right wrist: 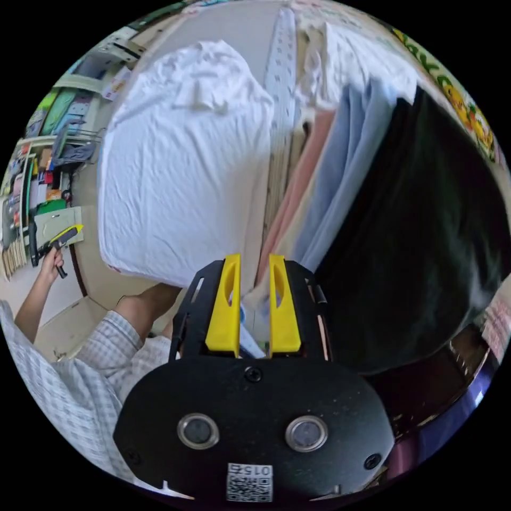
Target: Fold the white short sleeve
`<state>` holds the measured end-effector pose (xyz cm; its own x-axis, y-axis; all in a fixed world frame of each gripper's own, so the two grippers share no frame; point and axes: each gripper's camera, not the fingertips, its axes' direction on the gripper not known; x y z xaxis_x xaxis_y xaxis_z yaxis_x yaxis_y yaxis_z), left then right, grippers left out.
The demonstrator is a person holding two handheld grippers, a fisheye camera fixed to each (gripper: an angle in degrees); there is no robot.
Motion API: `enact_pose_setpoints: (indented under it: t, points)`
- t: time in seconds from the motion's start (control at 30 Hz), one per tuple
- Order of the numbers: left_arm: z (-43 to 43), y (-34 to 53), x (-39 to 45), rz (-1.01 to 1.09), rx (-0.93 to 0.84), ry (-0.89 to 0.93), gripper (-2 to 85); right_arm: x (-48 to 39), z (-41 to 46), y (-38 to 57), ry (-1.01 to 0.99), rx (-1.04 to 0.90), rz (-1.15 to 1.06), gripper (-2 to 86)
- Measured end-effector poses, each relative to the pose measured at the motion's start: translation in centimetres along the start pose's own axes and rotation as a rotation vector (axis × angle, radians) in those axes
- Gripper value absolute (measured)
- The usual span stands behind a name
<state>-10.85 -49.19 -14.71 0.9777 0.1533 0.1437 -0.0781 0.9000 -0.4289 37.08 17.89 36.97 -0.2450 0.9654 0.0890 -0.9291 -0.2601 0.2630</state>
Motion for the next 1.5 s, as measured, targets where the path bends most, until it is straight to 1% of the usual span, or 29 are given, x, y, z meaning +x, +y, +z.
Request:
enact_pose_setpoints:
  t: [0.03, 0.07, 0.13, 0.17, 0.23, 0.3, 0.37, 0.43, 0.53, 0.67, 0.73, 0.8, 0.87, 0.93, 0.97, 1.03, 1.07, 1.1, 1.13, 1.17, 1.2, 1.23, 1.27, 1.33, 1.43, 1.5]
  points:
    - [-1.6, -2.3, 0.4, 0.046, 0.065, -0.004, 6.4, -1.0, -1.8, -2.5, -0.013, 0.089, -0.065, 8.3]
    - [-2.3, -3.5, 0.7, 0.067, 0.096, -0.001, 7.0, -1.6, -2.5, -4.1, -0.020, 0.127, -0.104, 8.3]
    - [-4.4, -8.9, 1.7, 0.142, 0.203, 0.044, 8.4, -3.9, -3.1, -10.5, -0.034, 0.213, -0.245, 9.1]
    - [-4.7, -10.4, 1.9, 0.159, 0.221, 0.056, 8.7, -4.5, -2.9, -12.2, -0.037, 0.224, -0.273, 9.3]
    - [-5.3, -15.9, 2.6, 0.234, 0.268, 0.110, 9.7, -6.4, -1.9, -18.0, -0.056, 0.233, -0.362, 10.2]
    - [-5.0, -19.7, 2.6, 0.268, 0.281, 0.139, 10.2, -7.6, -1.0, -21.2, -0.032, 0.233, -0.412, 10.6]
    - [-4.5, -22.9, 2.6, 0.306, 0.264, 0.163, 10.7, -8.5, 0.1, -23.5, -0.007, 0.225, -0.450, 10.8]
    - [-4.2, -25.9, 3.6, 0.417, 0.235, 0.193, 11.1, -9.3, 1.5, -25.5, 0.007, 0.203, -0.485, 11.0]
    - [-3.5, -27.6, 5.3, 0.549, 0.140, 0.207, 10.7, -10.4, 3.0, -26.8, 0.029, 0.165, -0.534, 10.9]
    - [-3.1, -27.7, 6.2, 0.628, 0.071, 0.166, 9.0, -11.0, 4.1, -27.9, 0.067, 0.150, -0.537, 9.3]
    - [-3.0, -27.5, 6.4, 0.657, 0.029, 0.133, 7.0, -11.1, 4.4, -28.7, 0.099, 0.141, -0.535, 6.4]
    - [-3.7, -27.4, 6.5, 0.666, 0.048, 0.119, 4.5, -11.0, 4.2, -29.3, 0.144, 0.148, -0.530, 1.9]
    - [-4.7, -27.7, 6.1, 0.632, 0.050, 0.144, 2.3, -10.3, 3.8, -30.6, 0.159, 0.132, -0.479, 0.0]
    - [-7.2, -27.9, 4.5, 0.547, 0.124, 0.191, 1.3, -6.1, 1.2, -32.8, 0.045, 0.155, -0.336, -0.6]
    - [-8.0, -28.0, 3.8, 0.508, 0.151, 0.200, 1.1, -4.5, 0.2, -33.3, 0.022, 0.179, -0.282, -0.7]
    - [-11.1, -27.8, -0.2, 0.309, 0.274, 0.214, 1.0, 3.7, -4.1, -34.7, -0.021, 0.300, -0.013, -0.6]
    - [-11.7, -27.6, -1.2, 0.254, 0.299, 0.203, 1.0, 5.9, -4.9, -34.8, -0.022, 0.326, 0.054, -0.5]
    - [-12.5, -27.1, -3.4, 0.135, 0.337, 0.166, 1.1, 9.5, -6.3, -34.9, -0.009, 0.358, 0.147, -0.2]
    - [-12.7, -26.5, -5.4, 0.022, 0.344, 0.130, 1.3, 11.4, -7.2, -35.0, -0.006, 0.367, 0.182, 0.3]
    - [-12.5, -26.2, -6.2, -0.026, 0.332, 0.125, 1.5, 11.5, -7.6, -35.0, -0.023, 0.369, 0.165, 0.5]
    - [-11.8, -25.8, -7.5, -0.106, 0.293, 0.133, 1.9, 10.2, -7.8, -35.1, -0.075, 0.357, 0.070, 1.5]
    - [-11.1, -25.3, -8.3, -0.166, 0.257, 0.133, 2.7, 7.3, -7.4, -35.2, -0.108, 0.320, -0.063, 3.6]
    - [-10.9, -25.0, -8.5, -0.189, 0.245, 0.128, 3.2, 5.4, -6.9, -35.2, -0.109, 0.295, -0.130, 5.2]
    - [-10.8, -24.0, -8.4, -0.235, 0.246, 0.140, 5.2, -2.6, -4.1, -34.8, -0.102, 0.207, -0.393, 8.9]
    - [-11.1, -23.7, -6.7, -0.205, 0.257, 0.207, 7.1, -8.8, -0.2, -34.8, -0.074, 0.147, -0.565, 10.1]
    - [-10.7, -24.2, -5.7, -0.180, 0.207, 0.222, 8.2, -10.1, 1.6, -35.2, -0.023, 0.131, -0.579, 9.7]
